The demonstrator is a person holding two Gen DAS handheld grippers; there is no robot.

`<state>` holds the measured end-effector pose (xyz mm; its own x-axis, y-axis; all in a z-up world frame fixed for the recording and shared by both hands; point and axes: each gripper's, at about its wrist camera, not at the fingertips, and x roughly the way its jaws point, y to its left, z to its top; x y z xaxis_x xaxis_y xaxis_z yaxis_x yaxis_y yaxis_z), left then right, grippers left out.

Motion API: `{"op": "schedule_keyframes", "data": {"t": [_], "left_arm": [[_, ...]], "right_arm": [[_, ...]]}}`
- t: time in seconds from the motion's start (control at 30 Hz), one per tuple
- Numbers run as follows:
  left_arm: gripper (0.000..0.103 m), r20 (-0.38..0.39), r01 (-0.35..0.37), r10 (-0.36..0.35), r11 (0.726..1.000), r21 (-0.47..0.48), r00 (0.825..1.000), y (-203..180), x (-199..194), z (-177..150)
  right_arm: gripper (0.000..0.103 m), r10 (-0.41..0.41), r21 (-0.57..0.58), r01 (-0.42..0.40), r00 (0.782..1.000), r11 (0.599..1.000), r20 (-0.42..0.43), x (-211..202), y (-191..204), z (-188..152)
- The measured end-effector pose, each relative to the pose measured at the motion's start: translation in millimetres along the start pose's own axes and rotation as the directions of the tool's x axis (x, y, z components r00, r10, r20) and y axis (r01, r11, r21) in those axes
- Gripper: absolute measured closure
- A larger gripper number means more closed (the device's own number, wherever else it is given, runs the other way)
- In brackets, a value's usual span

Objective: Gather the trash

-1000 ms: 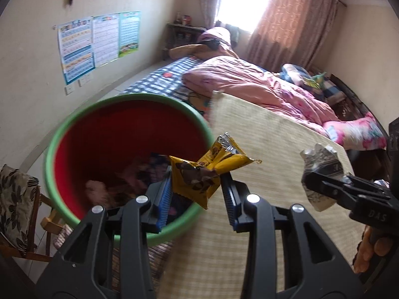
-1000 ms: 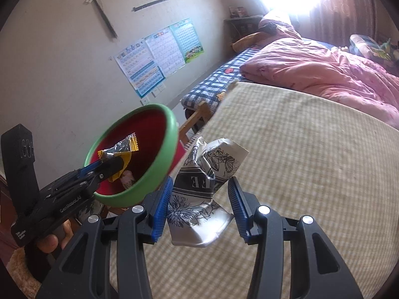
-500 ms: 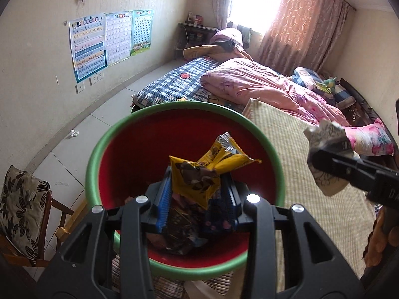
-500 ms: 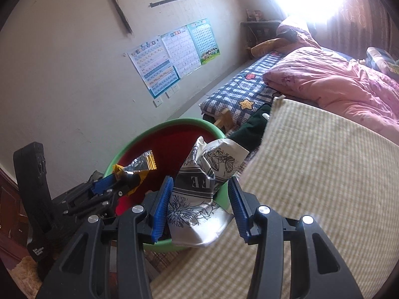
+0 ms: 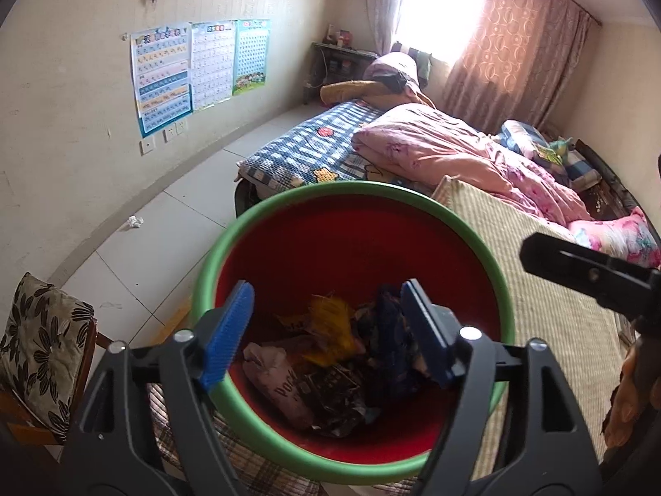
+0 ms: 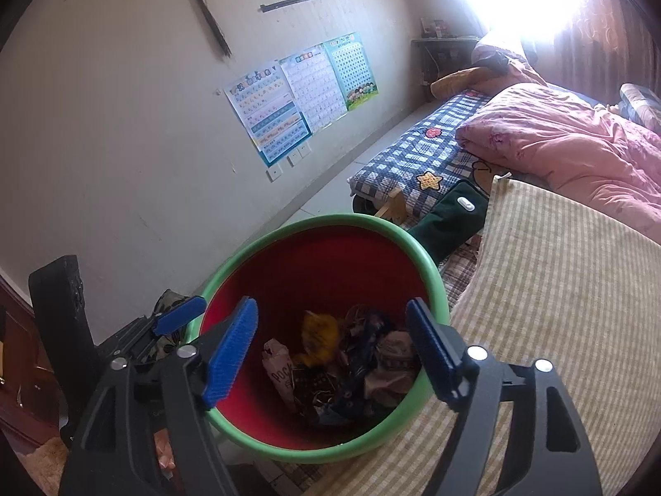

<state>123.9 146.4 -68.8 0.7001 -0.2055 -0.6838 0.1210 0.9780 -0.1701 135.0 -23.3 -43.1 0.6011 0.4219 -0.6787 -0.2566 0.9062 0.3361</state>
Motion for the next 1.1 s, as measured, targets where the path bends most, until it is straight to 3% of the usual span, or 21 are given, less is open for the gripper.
{"op": "schedule_keyframes", "data": {"t": [0.17,0.23,0.3,0.4,0.5,0.8,0.97,1.1], "left_arm": [[0.019,0.072,-0.007,0.006,1.0,0.014,0.997,-10,-13,3],[0.01,0.124,-0.013,0.009,0.999,0.033,0.992,-19,-23,5],[0.005,0.186,-0.044,0.035,0.998,0.044,0.982,-30,-34,5],[0.005,0.296,-0.105,0.083,0.993,0.058,0.952,-50,-52,3],[0.005,0.351,-0.148,0.115,0.987,0.067,0.929,-68,-65,2],[0.005,0.328,-0.155,0.143,0.988,0.009,0.934,-108,-85,-14],[0.005,0.329,-0.169,0.157,0.985,0.01,0.931,-133,-97,-24],[0.005,0.328,-0.172,0.16,0.985,0.008,0.931,-147,-103,-34]], "right_arm": [[0.01,-0.066,-0.001,0.066,0.996,0.998,0.053,-17,-6,-2],[0.007,-0.103,-0.003,0.104,0.992,0.995,0.076,-27,-12,-5],[0.007,-0.133,-0.011,0.135,0.985,0.991,0.109,-38,-19,-7],[0.007,-0.187,-0.03,0.194,0.971,0.981,0.15,-54,-26,-13],[0.007,-0.247,-0.048,0.259,0.952,0.965,0.179,-70,-36,-20],[0.007,-0.33,0.004,0.34,0.908,0.94,0.258,-130,-74,-41],[0.007,-0.388,0.03,0.4,0.865,0.916,0.319,-159,-89,-56],[0.007,-0.372,0.026,0.386,0.868,0.922,0.33,-172,-97,-64]]}}
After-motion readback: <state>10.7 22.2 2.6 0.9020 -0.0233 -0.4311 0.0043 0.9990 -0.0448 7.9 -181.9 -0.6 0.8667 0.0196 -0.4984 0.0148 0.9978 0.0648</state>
